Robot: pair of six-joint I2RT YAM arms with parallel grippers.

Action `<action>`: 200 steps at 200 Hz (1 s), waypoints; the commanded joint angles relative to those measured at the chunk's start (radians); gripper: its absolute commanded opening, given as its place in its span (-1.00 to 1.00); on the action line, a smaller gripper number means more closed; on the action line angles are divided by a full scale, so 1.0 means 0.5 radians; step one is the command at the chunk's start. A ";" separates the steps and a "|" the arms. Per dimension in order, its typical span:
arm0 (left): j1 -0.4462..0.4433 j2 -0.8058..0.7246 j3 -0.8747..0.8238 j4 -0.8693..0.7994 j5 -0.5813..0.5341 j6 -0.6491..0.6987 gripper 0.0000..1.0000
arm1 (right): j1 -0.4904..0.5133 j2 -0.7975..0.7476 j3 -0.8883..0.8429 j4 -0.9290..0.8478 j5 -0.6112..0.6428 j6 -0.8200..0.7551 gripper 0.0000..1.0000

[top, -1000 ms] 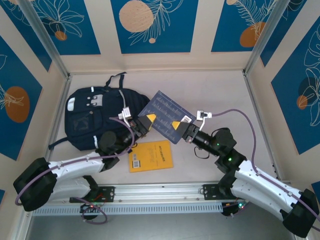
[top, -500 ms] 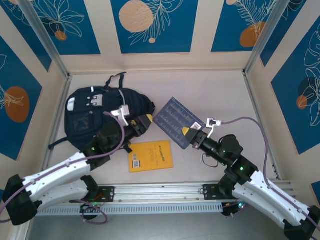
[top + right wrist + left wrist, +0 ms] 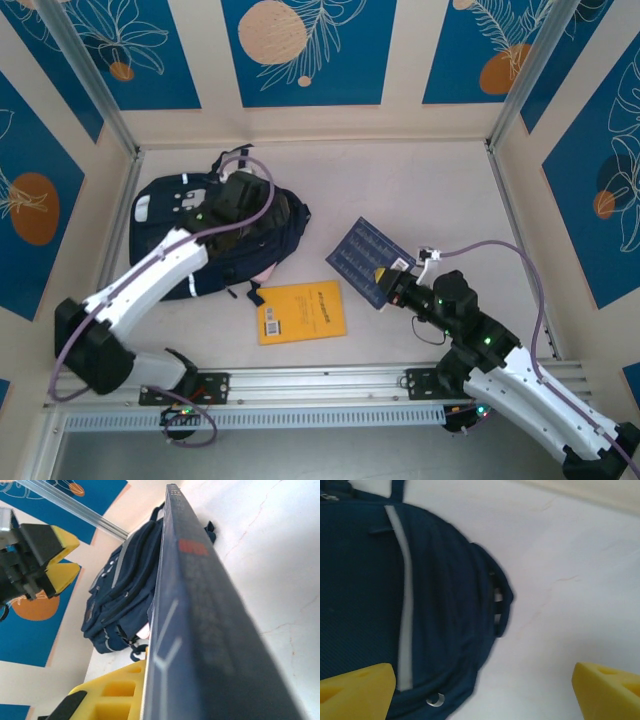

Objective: Pack the student bag
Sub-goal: Open the student bag at the middle-left of the table.

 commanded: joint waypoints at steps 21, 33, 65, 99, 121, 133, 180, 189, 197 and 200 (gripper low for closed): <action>0.191 0.588 0.581 -0.490 -0.044 0.158 0.83 | -0.041 -0.022 0.083 -0.036 -0.047 -0.110 -1.00; 0.217 0.763 0.756 -0.596 -0.043 0.174 0.83 | -0.056 -0.032 0.088 -0.068 -0.051 -0.118 -1.00; 0.262 1.070 0.985 -0.697 -0.004 0.181 0.80 | -0.120 -0.089 0.083 -0.143 -0.069 -0.128 -1.00; 0.286 1.211 1.033 -0.745 -0.060 0.142 0.65 | -0.213 -0.128 0.067 -0.164 -0.155 -0.126 -1.00; 0.297 1.241 1.004 -0.702 0.002 0.146 0.32 | -0.261 -0.127 0.036 -0.140 -0.215 -0.108 -1.00; 0.298 1.227 0.966 -0.645 0.060 0.162 -0.13 | -0.279 -0.128 0.020 -0.124 -0.240 -0.099 -1.00; 0.291 1.099 0.937 -0.538 0.300 0.271 -1.00 | -0.318 -0.121 0.001 -0.054 -0.307 -0.089 -1.00; 0.285 1.049 0.935 -0.504 0.395 0.312 -1.00 | -0.318 -0.120 0.000 -0.043 -0.320 -0.087 -1.00; 0.271 1.000 0.937 -0.470 0.479 0.361 -1.00 | -0.321 -0.118 0.005 -0.040 -0.327 -0.094 -1.00; 0.265 0.983 0.939 -0.462 0.498 0.381 -1.00 | -0.321 -0.119 0.008 -0.042 -0.328 -0.097 -1.00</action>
